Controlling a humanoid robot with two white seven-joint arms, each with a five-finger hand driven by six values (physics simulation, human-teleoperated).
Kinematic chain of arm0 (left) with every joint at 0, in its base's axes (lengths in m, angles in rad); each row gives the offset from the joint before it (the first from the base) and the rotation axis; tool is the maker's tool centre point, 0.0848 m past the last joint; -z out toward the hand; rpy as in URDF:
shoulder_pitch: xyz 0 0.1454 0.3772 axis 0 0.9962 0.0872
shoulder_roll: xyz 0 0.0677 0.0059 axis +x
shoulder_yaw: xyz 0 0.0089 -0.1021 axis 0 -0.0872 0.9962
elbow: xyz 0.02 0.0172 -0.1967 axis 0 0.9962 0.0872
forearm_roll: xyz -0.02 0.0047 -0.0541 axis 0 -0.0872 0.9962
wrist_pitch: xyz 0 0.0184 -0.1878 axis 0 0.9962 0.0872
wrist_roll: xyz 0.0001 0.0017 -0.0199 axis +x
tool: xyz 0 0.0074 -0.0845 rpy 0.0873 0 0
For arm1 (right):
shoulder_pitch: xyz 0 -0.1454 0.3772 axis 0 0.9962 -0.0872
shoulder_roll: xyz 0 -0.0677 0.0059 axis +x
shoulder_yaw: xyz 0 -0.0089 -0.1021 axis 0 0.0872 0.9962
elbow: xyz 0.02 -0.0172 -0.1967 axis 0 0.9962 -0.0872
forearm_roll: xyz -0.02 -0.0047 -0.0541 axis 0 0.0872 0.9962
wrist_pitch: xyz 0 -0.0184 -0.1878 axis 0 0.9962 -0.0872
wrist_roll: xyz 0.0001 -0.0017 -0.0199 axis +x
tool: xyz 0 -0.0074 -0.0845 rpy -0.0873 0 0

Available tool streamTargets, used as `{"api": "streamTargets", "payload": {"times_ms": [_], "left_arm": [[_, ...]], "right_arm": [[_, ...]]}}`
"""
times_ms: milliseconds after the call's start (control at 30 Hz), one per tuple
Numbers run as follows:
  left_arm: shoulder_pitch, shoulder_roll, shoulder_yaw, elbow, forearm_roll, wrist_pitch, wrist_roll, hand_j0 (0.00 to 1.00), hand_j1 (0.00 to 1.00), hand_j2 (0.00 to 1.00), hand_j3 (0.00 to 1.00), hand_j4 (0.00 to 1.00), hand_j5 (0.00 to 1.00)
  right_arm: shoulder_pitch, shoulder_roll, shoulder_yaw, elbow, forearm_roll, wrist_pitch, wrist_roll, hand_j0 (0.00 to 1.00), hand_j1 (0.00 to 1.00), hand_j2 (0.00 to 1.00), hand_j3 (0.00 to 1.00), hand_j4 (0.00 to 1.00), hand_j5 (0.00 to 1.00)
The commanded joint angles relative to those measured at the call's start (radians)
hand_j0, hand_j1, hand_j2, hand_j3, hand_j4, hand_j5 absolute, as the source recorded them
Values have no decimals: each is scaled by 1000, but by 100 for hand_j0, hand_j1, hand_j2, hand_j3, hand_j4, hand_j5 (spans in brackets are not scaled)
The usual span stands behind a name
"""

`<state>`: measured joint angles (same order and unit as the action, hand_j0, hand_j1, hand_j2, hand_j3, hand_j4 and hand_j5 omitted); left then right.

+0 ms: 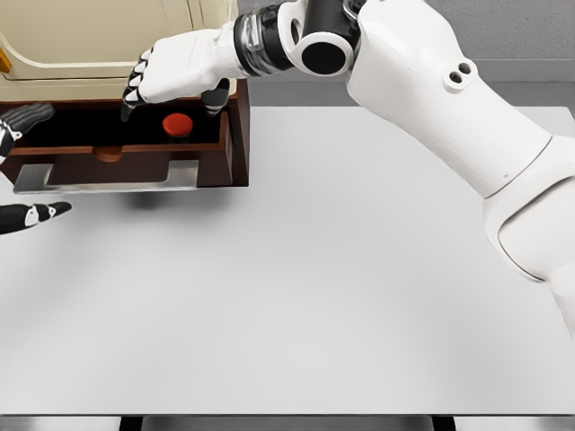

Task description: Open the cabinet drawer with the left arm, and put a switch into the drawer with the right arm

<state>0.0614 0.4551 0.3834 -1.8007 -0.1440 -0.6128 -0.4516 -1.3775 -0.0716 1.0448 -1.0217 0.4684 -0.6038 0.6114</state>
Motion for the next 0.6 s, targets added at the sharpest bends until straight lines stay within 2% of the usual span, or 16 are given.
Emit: {"api": "streamTargets", "payload": {"times_ms": [0, 67, 100, 167, 200, 233, 267, 333, 400, 433, 500, 533, 567], "left_arm": [[0, 1, 0, 0, 8, 2, 1, 100, 100, 100, 100, 100, 100], [2, 1, 0, 0, 8, 2, 1, 100, 100, 100, 100, 100, 100], [2, 1, 0, 0, 8, 2, 1, 100, 100, 100, 100, 100, 100], [3, 1, -3, 0, 8, 2, 1, 100, 100, 100, 100, 100, 100], [2, -1, -12, 0, 8, 2, 1, 100, 100, 100, 100, 100, 100], [-2, -1, -21, 0, 8, 2, 1, 100, 100, 100, 100, 100, 100], [-3, -1, -26, 0, 7, 2, 1, 100, 100, 100, 100, 100, 100], [-15, -1, -63, -2, 6, 2, 2, 100, 100, 100, 100, 100, 100], [-34, -1, -90, -2, 6, 2, 2, 100, 100, 100, 100, 100, 100], [-51, 1, -115, -2, 6, 2, 2, 100, 100, 100, 100, 100, 100], [-61, -1, -132, -2, 6, 2, 2, 100, 100, 100, 100, 100, 100], [-61, -1, -132, 0, 6, 2, 2, 100, 100, 100, 100, 100, 100], [-60, -1, -132, -2, 6, 2, 2, 100, 100, 100, 100, 100, 100]], "right_arm": [[0, 0, -2, 0, -4, 2, -1, 100, 100, 100, 100, 100, 100], [0, -2, -6, -6, -10, -2, -1, 100, 100, 100, 100, 100, 100], [3, -14, -9, -58, -10, -7, -1, 100, 100, 100, 100, 100, 100], [58, -151, 0, -317, -10, -7, -1, 100, 100, 100, 100, 100, 100], [92, -262, -9, -466, -11, -7, -1, 100, 100, 100, 100, 100, 100], [109, -347, -14, -558, -11, -7, -1, 100, 100, 100, 100, 100, 100], [127, -421, -45, -616, -10, -7, -1, 100, 100, 100, 100, 100, 100], [205, -569, -198, -649, -11, -7, -1, 100, 100, 100, 100, 100, 100], [313, -652, -321, -644, -10, -7, -1, 100, 100, 100, 100, 100, 100], [370, -692, -333, -641, -10, -7, -1, 100, 100, 100, 100, 100, 100], [471, -735, -350, -637, -5, -7, -1, 100, 100, 100, 100, 100, 100], [528, -757, -400, -635, -4, -7, -1, 100, 100, 100, 100, 100, 100], [598, -758, -488, -629, 1, -7, -1, 100, 100, 100, 100, 100, 100]]}}
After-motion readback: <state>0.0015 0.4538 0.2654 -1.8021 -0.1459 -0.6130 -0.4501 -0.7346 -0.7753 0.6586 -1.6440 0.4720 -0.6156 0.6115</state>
